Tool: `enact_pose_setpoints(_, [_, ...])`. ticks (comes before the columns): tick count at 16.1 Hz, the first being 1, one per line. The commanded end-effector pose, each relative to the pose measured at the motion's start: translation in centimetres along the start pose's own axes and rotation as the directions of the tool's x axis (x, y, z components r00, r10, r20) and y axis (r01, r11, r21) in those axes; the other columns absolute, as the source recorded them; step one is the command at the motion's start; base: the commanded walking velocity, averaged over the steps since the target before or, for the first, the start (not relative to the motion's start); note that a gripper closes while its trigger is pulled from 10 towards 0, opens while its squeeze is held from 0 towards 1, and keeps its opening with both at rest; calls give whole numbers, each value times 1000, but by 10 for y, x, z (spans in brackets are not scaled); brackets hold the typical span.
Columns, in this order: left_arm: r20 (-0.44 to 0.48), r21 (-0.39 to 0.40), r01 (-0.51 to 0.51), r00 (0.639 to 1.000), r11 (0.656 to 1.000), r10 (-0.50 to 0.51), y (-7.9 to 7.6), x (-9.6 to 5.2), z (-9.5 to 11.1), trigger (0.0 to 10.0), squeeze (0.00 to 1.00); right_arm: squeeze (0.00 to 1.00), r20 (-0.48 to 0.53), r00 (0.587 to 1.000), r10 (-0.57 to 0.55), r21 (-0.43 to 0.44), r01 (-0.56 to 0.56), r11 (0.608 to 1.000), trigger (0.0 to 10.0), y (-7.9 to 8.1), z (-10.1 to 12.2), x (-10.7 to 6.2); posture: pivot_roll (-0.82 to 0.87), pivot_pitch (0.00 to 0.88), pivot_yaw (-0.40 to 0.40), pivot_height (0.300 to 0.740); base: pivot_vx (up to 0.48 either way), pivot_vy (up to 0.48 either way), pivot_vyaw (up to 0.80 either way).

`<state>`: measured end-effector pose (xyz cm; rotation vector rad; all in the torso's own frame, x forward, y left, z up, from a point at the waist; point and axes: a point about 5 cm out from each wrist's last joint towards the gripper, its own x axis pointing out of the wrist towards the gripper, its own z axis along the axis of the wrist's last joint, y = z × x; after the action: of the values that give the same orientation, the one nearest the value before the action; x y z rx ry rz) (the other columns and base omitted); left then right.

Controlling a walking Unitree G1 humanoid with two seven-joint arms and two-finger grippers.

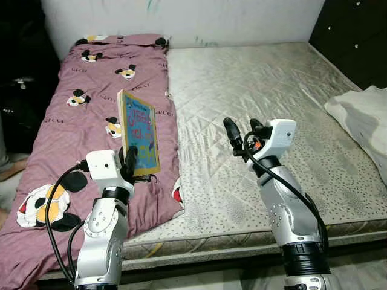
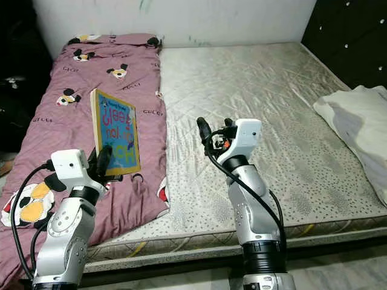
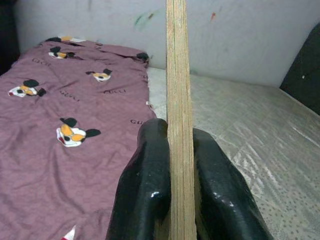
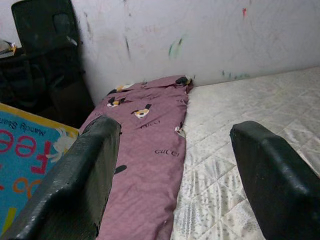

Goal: Clean up the room

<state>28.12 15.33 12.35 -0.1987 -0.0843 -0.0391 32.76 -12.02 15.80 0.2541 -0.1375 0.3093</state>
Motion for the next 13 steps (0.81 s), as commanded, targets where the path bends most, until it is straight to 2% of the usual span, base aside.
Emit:
enact_pose_setpoints(1, [40,2,-19,999,1000,19,-1,0,6,4627,0,0,-27,999,-23,-20,22,1000,10000,-2,-6,-2,47,17,-17,740,0,0,0])
enact_pose_setpoints(2, [40,0,-21,999,1000,21,-1,1,6,9490,0,0,-32,999,-24,-24,23,999,10000,-2,-7,-3,47,20,-17,740,0,0,0])
enact_pose_setpoints(3, [45,6,-15,999,1000,15,-2,1,7,10000,0,0,-28,1000,-7,-72,5,997,10000,-1,-8,-4,47,21,-17,740,0,0,0])
enact_pose_setpoints(4, [45,11,-13,999,1000,12,-3,1,7,10000,0,0,-23,1000,1,-82,-3,997,10000,0,-7,-4,46,22,-17,740,0,0,0])
enact_pose_setpoints(7, [20,13,-43,999,999,42,-1,4,6,10000,0,0,-25,1000,-7,-80,5,997,10000,1,-9,-5,46,27,-16,740,0,0,665])
enact_pose_setpoints(9, [17,7,-45,999,999,45,-1,4,5,10000,0,0,-26,1000,-18,-78,16,997,10000,-1,-10,-5,47,30,-15,740,0,0,0])
enact_pose_setpoints(11, [22,38,-69,997,997,69,-1,5,7,10000,0,0,-29,999,-23,-82,21,996,10000,-2,-12,-6,47,33,-16,740,0,0,0])
enact_pose_setpoints(13, [33,14,-24,999,1000,24,-3,6,7,10000,0,0,-31,999,-22,-81,20,996,10000,0,-13,-5,50,37,-18,740,0,0,0])
